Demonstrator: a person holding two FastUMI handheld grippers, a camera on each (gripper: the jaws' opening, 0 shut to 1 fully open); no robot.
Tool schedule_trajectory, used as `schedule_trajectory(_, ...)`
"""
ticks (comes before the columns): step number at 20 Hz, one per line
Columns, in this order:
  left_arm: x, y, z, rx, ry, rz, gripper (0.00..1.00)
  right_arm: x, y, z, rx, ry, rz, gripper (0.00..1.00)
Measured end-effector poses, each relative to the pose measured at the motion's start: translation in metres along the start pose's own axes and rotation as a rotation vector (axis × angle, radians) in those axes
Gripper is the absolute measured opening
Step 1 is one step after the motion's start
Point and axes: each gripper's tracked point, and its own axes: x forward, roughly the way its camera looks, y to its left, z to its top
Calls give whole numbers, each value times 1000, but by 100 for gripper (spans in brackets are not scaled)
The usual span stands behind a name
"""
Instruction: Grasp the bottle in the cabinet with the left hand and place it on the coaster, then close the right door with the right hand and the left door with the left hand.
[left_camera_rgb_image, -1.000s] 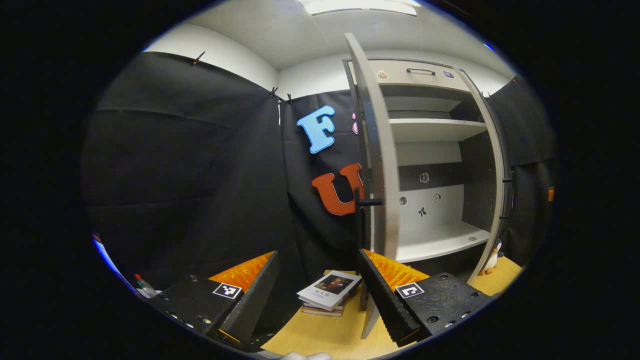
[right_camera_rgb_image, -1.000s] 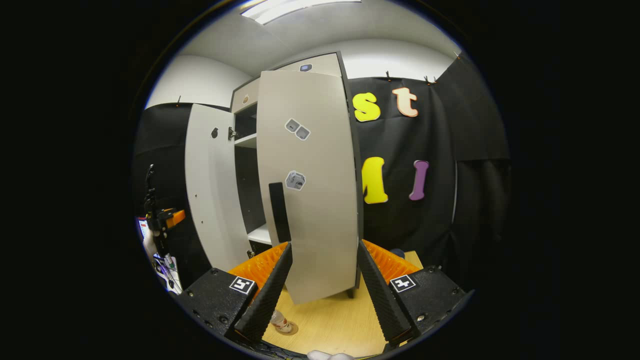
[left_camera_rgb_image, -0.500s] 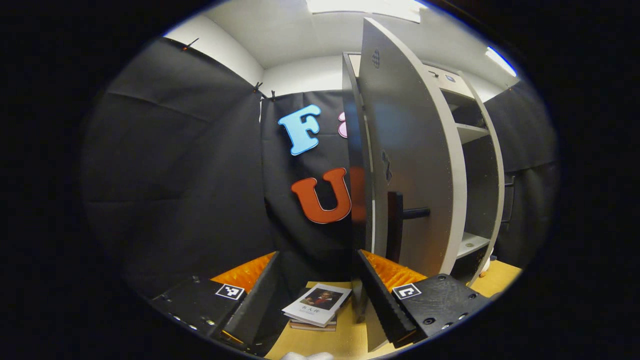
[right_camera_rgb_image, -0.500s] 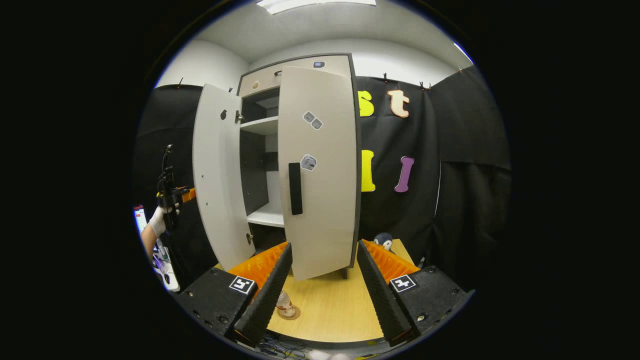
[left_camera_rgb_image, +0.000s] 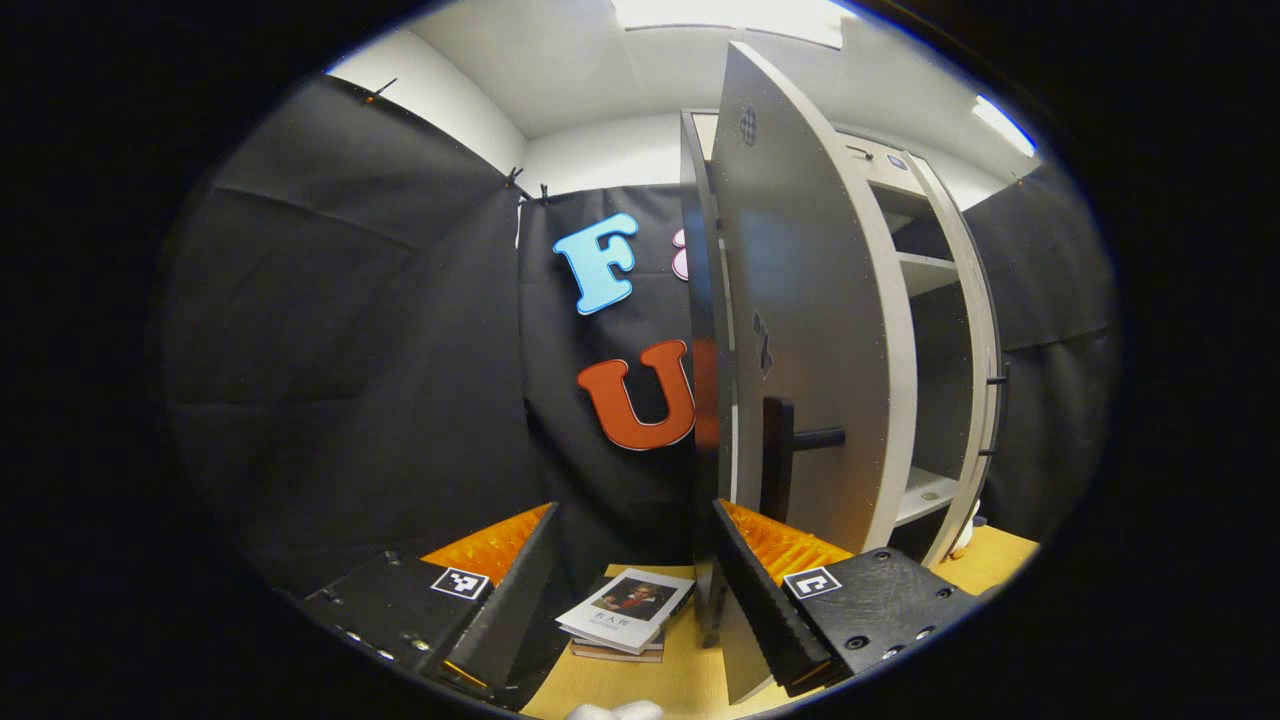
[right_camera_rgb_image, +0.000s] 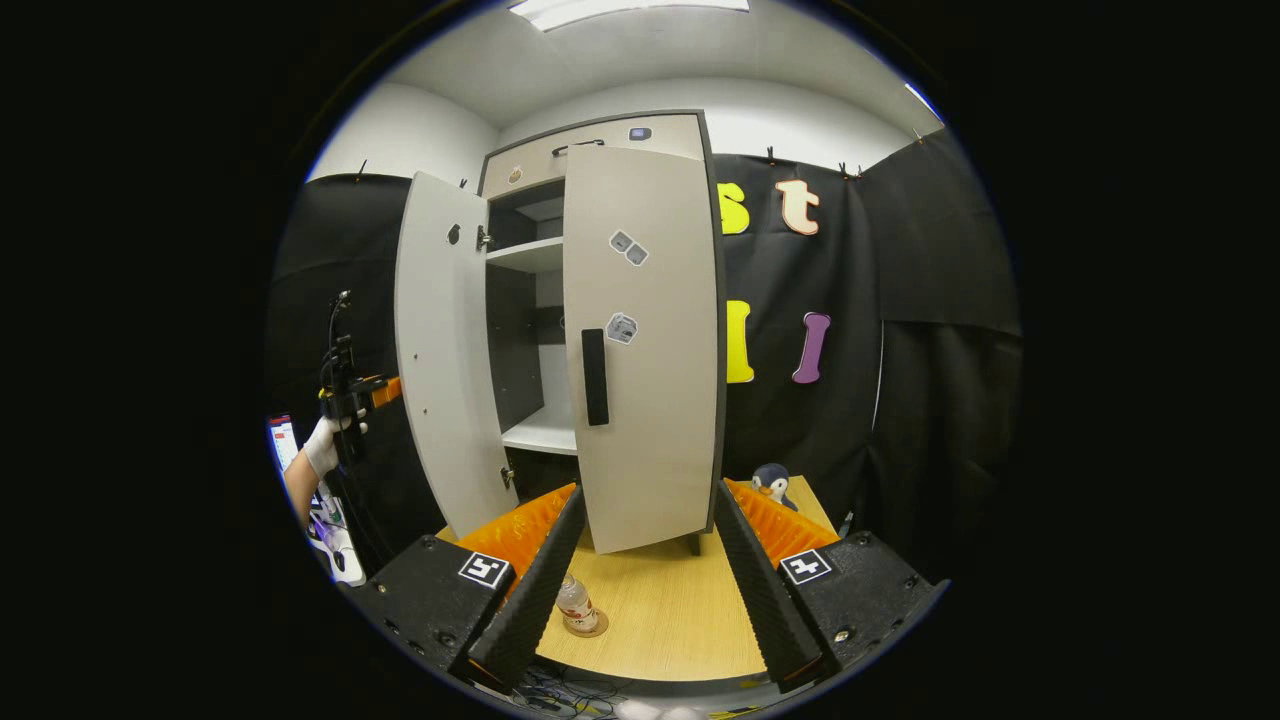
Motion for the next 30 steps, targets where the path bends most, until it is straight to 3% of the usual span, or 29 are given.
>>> schedule_trajectory(10, -6, -74, 6, -28, 9, -28, 94, -3, -51, 2, -25, 14, 45, 81)
schedule_trajectory(17, 11, -145, 6, -65, 36, -85, 89, -9, -82, 10, -30, 8, 68, 81)
schedule_trajectory(19, 18, -166, 8, -77, 46, -97, 95, -11, -87, 11, -37, 7, 74, 81)
schedule_trajectory(21, 24, -175, 10, -56, 47, -78, 91, -13, -92, 11, -36, 7, 76, 81)
schedule_trajectory(25, 17, -188, 16, -18, 39, -60, 94, -11, -96, 16, -15, -11, 78, 81)
schedule_trajectory(30, -28, -187, 33, -4, 30, -49, 95, 1, -90, 16, -12, -29, 59, 81)
